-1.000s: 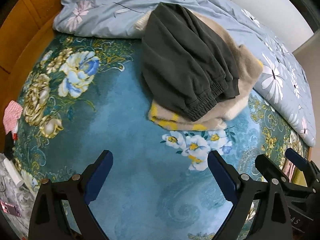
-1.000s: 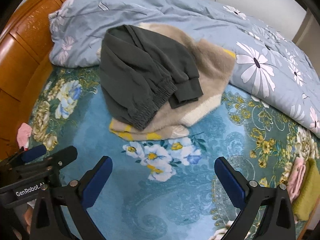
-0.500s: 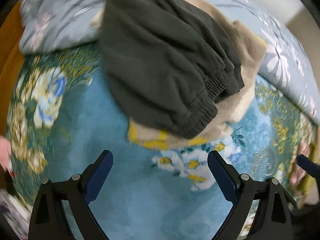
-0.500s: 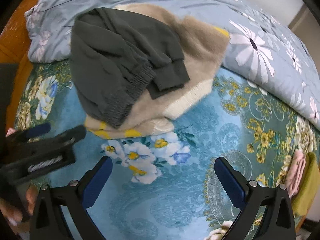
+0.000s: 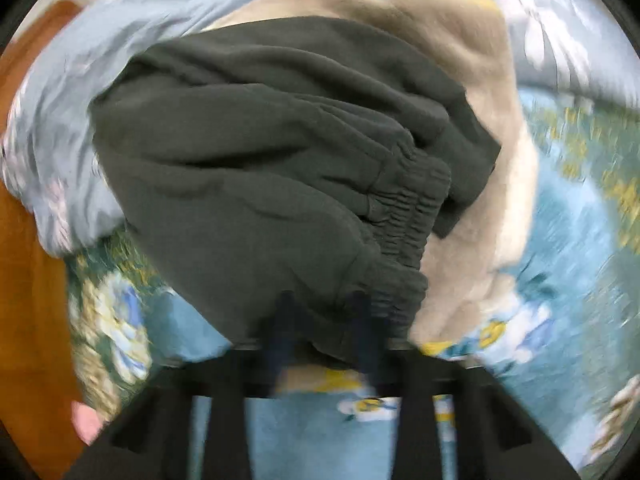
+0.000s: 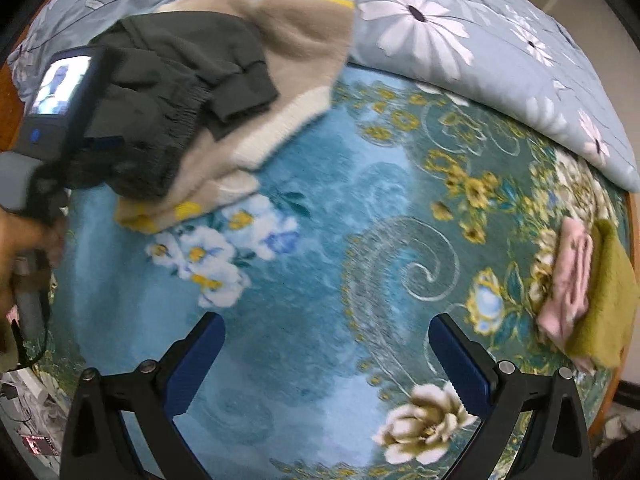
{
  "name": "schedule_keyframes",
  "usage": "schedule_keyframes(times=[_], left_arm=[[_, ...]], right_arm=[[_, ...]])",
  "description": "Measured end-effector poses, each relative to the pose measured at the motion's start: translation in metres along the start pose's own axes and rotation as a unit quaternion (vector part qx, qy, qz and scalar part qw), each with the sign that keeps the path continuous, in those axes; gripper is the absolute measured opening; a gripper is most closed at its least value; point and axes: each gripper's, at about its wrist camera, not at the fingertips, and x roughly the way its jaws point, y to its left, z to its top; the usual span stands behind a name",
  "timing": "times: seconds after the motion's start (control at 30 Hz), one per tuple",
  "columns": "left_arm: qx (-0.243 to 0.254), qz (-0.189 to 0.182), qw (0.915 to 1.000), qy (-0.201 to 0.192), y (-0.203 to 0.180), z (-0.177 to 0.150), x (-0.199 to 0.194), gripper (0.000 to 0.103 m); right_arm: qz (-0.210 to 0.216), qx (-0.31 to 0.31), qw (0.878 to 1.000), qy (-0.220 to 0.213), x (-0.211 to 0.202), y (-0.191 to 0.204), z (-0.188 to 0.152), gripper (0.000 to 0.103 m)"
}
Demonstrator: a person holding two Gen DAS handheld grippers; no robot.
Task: Fold clothes
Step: 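Grasp the sweatpants cuff with the left gripper and lift it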
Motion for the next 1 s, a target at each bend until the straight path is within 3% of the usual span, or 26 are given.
schedule_keyframes(times=[0.03,0.13,0.23,0.33,0.43,0.47,0.5,0.53,0.57,0.6,0.73,0.87,1.0], left_arm=[[-0.028,0.016,0.9995,-0.005,0.012,-0.002,-0.005,0.0],[-0.14,0.005,0.9902,-0.002,0.066,-0.02,-0.018,0.0],[-0.196,0.006,0.9806,0.002,0.104,-0.046,-0.029,0.0],[-0.229,-0.066,0.9711,0.008,0.122,-0.067,-0.034,0.0],[-0.234,-0.094,0.9678,0.004,0.116,-0.075,-0.04,0.002],[-0.232,-0.099,0.9677,0.005,0.107,-0.071,-0.041,0.006],[-0.226,-0.102,0.9687,0.003,0.095,-0.065,-0.042,0.025],[-0.221,-0.104,0.9697,0.001,0.084,-0.058,-0.043,0.054],[-0.214,-0.107,0.971,-0.004,0.073,-0.053,-0.044,0.064],[-0.201,-0.113,0.9729,-0.011,0.061,-0.047,-0.045,0.069],[-0.123,-0.116,0.9855,-0.013,0.016,-0.018,-0.035,0.069],[-0.032,-0.056,0.9978,-0.011,-0.025,0.004,-0.008,0.069],[0.066,0.018,0.9974,-0.024,-0.058,0.012,0.018,0.071]], right_arm=[[0.001,0.006,1.0,0.001,-0.001,-0.003,-0.002,0.103],[0.012,0.015,1.0,-0.001,-0.005,-0.004,-0.009,0.103],[0.028,0.0,1.0,-0.009,-0.011,0.009,-0.015,0.103],[0.039,-0.021,0.999,-0.015,-0.018,0.025,-0.021,0.103],[0.042,-0.03,0.998,-0.021,-0.023,0.031,-0.024,0.103],[0.042,-0.033,0.998,-0.022,-0.025,0.033,-0.025,0.103],[0.043,-0.035,0.998,-0.023,-0.026,0.034,-0.026,0.103],[0.044,-0.038,0.998,-0.024,-0.028,0.036,-0.027,0.103],[0.045,-0.04,0.998,-0.025,-0.029,0.037,-0.028,0.103],[0.046,-0.043,0.998,-0.026,-0.031,0.039,-0.029,0.103],[0.028,-0.032,0.999,-0.019,-0.031,0.023,-0.027,0.103],[0.011,0.007,1.0,0.001,-0.02,-0.001,-0.028,0.103],[0.003,0.034,0.999,0.032,-0.002,-0.02,-0.038,0.103]])
